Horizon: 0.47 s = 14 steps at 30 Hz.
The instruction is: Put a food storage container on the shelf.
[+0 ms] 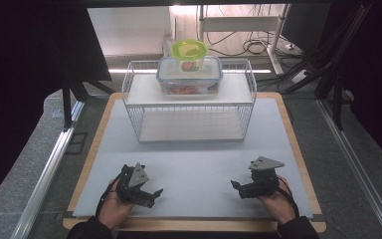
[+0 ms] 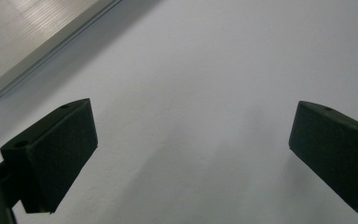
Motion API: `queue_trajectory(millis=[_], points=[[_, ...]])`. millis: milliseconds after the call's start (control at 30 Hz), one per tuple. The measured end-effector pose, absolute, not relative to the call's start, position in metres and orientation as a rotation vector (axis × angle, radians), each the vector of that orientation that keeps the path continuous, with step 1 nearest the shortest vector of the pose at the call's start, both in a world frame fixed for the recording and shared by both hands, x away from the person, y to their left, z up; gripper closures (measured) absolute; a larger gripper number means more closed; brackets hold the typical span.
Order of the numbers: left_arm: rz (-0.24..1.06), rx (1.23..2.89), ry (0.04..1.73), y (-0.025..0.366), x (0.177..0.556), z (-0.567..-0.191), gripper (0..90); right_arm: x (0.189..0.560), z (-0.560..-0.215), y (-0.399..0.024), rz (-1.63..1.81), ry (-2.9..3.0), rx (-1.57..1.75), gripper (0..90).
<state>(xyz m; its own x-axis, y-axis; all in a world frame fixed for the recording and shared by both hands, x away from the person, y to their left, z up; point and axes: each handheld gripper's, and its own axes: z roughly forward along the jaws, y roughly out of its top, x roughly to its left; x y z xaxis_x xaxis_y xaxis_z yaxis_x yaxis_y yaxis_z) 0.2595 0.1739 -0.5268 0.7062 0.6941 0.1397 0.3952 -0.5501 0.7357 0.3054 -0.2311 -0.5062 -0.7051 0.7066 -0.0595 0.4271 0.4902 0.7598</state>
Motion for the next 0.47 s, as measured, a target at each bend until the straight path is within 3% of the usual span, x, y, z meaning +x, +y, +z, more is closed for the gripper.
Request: queue_trajectory(millis=[467], points=[[0.544,2.225,0.824,0.1722,0.2605,-0.5285,0.8,0.3084,-0.5155,-0.2276,1.009,2.435,0.968,0.0]])
